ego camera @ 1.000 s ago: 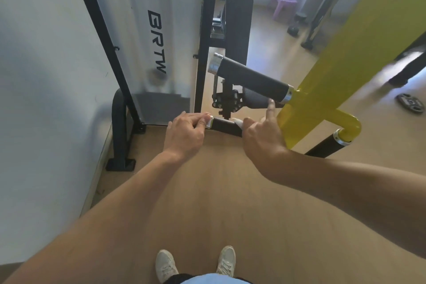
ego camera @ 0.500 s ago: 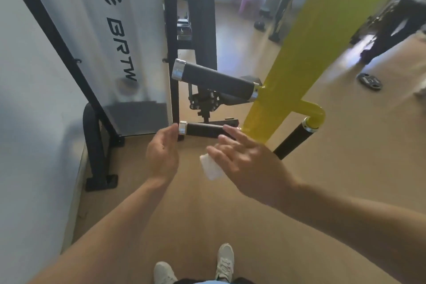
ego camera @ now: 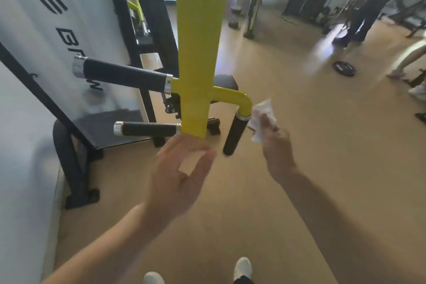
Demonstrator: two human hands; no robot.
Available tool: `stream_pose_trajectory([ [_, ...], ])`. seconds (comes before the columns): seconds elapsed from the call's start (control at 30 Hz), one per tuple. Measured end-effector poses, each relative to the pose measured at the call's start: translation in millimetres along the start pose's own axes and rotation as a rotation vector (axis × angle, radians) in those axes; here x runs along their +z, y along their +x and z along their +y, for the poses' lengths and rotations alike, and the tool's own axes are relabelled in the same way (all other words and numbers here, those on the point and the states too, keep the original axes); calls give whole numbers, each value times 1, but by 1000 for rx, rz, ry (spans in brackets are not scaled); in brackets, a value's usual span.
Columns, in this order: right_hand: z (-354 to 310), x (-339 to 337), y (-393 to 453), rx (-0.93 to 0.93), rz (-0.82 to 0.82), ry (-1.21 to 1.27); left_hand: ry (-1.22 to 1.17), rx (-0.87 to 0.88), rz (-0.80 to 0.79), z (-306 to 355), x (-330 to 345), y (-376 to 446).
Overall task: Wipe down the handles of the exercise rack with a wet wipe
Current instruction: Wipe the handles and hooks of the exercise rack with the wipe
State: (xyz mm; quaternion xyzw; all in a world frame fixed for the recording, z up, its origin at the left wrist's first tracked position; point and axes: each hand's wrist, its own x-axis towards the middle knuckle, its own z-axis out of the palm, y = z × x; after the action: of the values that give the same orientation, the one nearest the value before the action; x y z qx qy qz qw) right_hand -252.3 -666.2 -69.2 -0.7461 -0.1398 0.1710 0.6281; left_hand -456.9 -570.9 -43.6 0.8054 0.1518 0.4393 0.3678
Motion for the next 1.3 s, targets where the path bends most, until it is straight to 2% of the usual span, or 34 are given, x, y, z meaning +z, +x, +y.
stream_pose_trajectory([
  [0.1,3,18,-13,-284,-292,55,181,208,-77,35,25,45],
  [0.2,26,9,-1,-379,-461,127,539,274,-130,47,55,72],
  [0.3,35,4,20,-514,-565,-88,1036,150,-206,42,74,89],
  [0.37,31,9,30,-559,-657,-152,1146,32,-223,38,79,92],
  [0.5,29,21,42,-431,-725,-145,1126,-12,-194,34,88,86],
  [0.6,36,23,36,-327,-687,-118,1081,-22,-211,35,86,85],
  [0.8,-2,24,28,-484,-511,90,918,24,-163,35,85,81],
  [0.87,9,27,24,-408,-510,141,897,36,-131,34,88,78],
  [0.93,43,27,21,-303,-546,7,889,24,-101,35,90,76],
  [1.0,72,22,21,-213,-632,-242,870,0,-94,37,90,76],
  [1.07,71,20,24,-230,-642,-317,853,-2,-98,37,89,77],
  [1.2,21,27,25,-380,-534,24,854,11,-85,35,89,74],
  [1.27,32,29,23,-318,-534,76,868,13,-79,36,93,72],
  [1.3,47,29,20,-259,-552,17,866,13,-75,37,95,72],
])
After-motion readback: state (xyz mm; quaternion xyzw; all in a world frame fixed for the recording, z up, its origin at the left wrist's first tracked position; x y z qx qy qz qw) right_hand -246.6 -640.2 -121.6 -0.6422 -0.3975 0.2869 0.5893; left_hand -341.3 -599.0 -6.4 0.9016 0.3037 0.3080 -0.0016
